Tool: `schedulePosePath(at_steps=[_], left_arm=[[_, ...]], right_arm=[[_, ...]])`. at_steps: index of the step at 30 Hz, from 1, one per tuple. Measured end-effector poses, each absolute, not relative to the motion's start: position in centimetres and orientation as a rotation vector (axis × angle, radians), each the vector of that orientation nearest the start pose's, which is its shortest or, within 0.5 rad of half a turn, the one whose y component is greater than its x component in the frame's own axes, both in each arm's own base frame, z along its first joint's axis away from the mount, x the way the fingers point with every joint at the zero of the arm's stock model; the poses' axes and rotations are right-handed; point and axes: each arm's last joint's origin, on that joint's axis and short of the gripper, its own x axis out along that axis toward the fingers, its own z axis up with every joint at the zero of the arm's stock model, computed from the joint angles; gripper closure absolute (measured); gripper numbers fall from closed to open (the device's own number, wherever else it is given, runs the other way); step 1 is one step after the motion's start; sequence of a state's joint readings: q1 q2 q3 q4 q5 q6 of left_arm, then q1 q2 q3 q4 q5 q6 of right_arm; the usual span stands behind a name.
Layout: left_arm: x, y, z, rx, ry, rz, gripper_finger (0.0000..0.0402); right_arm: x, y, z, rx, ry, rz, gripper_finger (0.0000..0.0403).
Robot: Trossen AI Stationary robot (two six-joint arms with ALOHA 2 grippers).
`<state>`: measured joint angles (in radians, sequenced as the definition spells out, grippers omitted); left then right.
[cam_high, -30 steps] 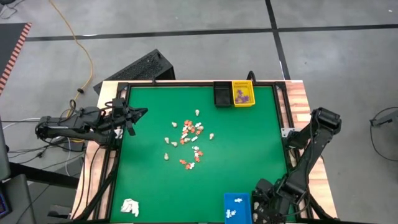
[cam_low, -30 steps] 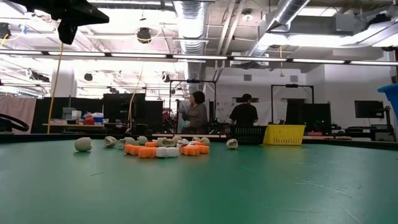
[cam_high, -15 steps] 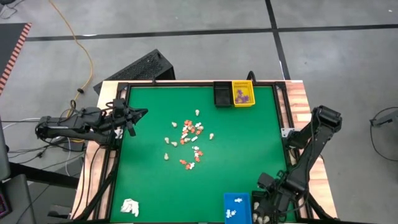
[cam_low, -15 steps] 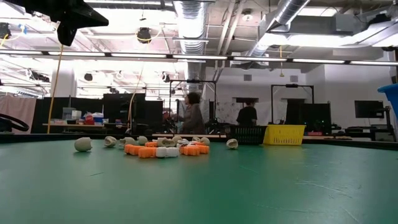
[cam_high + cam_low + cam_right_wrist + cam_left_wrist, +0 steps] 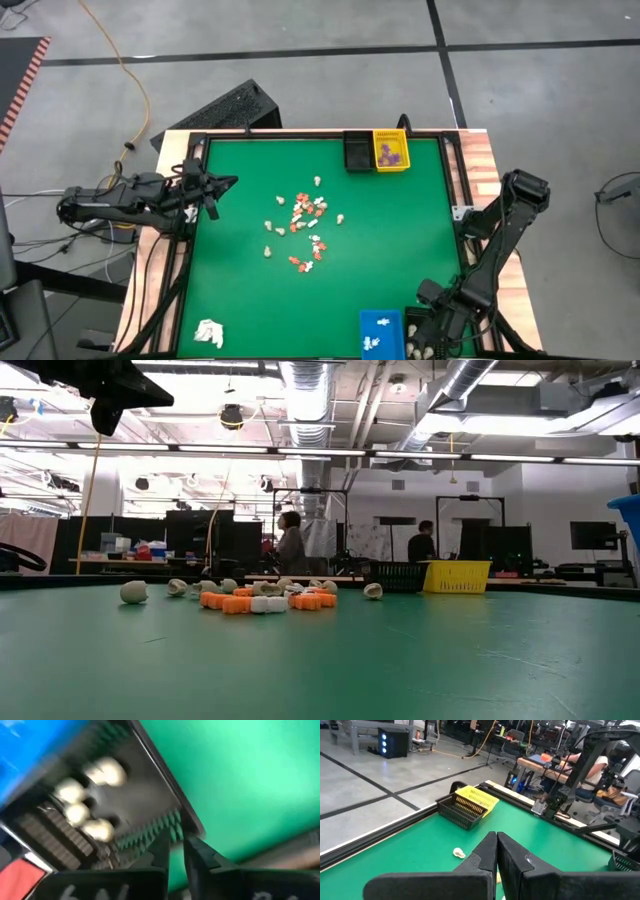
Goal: Sort Halloween decoration
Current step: Adjust the bottom baskets
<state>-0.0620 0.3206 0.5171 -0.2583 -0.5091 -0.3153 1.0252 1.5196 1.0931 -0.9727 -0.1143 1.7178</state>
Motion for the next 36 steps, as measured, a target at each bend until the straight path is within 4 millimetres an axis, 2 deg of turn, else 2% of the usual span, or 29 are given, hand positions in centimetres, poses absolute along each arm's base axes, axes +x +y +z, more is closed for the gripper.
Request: schedulePosePath(at_steps=[5,14,26,36], left_arm=[[9.2,0.8,28.8,-0.287,-0.010,0.454,0.0401],[9.2,0.9,28.8,-0.287,-0.010,0.455,0.0401],[9.1,0.9,28.6,-0.289,0.001,0.457,0.0401],[9.1,0.9,28.6,-0.290,0.005,0.458,0.0401]], right_arm=[[12.3,23.9,22.5,0.709,1.641,-0.435,0.0397],[10.8,24.8,22.6,0.788,1.682,-0.504,0.0402],[11.7,24.0,21.5,0.746,1.681,-0.482,0.0403],[13.7,23.9,19.8,0.653,1.682,-0.440,0.0403]])
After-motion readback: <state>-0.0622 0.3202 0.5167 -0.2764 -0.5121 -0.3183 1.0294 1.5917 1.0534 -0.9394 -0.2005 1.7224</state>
